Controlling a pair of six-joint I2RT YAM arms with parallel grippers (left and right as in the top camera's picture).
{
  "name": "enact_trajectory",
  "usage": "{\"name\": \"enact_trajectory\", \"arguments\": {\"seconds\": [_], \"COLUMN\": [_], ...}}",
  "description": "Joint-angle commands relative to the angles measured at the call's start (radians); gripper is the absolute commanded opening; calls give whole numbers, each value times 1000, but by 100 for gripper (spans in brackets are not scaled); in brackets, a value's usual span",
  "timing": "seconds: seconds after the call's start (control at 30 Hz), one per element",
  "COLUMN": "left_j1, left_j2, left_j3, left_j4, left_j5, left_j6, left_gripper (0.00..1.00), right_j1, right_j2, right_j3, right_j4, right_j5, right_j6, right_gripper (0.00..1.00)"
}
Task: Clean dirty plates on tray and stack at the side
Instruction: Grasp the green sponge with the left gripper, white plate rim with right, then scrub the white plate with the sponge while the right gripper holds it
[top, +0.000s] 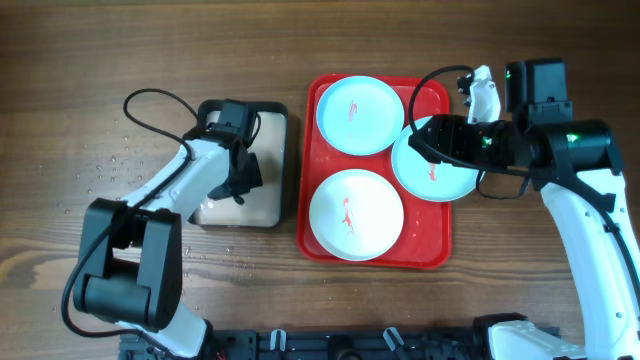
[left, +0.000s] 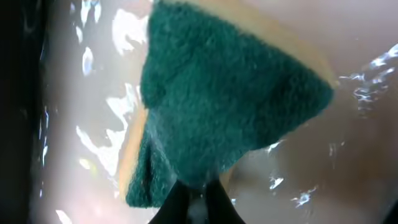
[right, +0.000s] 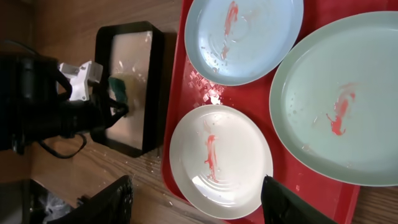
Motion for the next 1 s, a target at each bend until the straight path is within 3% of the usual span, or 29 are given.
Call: {"name": "enact_trajectory", "arguments": {"seconds": [0.0,0.03,0.07,0.13,0.2,0.27,0.37,0.4,0.43,0.5,0.6,0.67,0.77,0.83,0.97], "left_j1": [1,1,3,16,28,29,27,26,27,27,27,27,27,27,24], "left_j2": [-26,-35,-42,-60,-54,-46,-13,-8,-6,-8,-12,-31,-78,-111,-131], "left_j3": [124,170,196,222,208,146,-8,-51,-74,-72,-26,95,266,349,357], "left_j4": [-131,-183,-213,-265,-273,-211,-11,51,80,88,31,-86,-244,-332,-364], "left_j5": [168,163,143,50,1,2,65,82,74,74,74,74,90,155,364], "left_j6": [-17,-8,-9,-9,-9,-10,-9,-9,-10,-9,-9,-9,-10,-10,-11], "left_gripper": [24,46,57,68,63,53,42,35,19,4,4,4,4,4,4], "right_j1": [2,2,2,2,2,2,2,5,11,40,110,185,224,224,224], "right_j2": [6,8,8,8,10,10,10,10,10,12,21,34,68,108,252], "right_j3": [4,3,3,3,3,3,3,3,3,3,-16,-91,-196,-281,-374], "right_j4": [5,-1,-6,-8,-9,-9,-15,-24,-39,-73,-104,-83,-24,39,219], "right_j5": [-16,-16,-16,-16,-13,-8,-9,-8,4,61,146,193,246,246,277], "right_j6": [27,27,27,26,27,27,30,20,18,18,22,67,105,124,129], "right_gripper": [66,66,66,66,66,66,66,66,66,66,65,53,47,44,38]}}
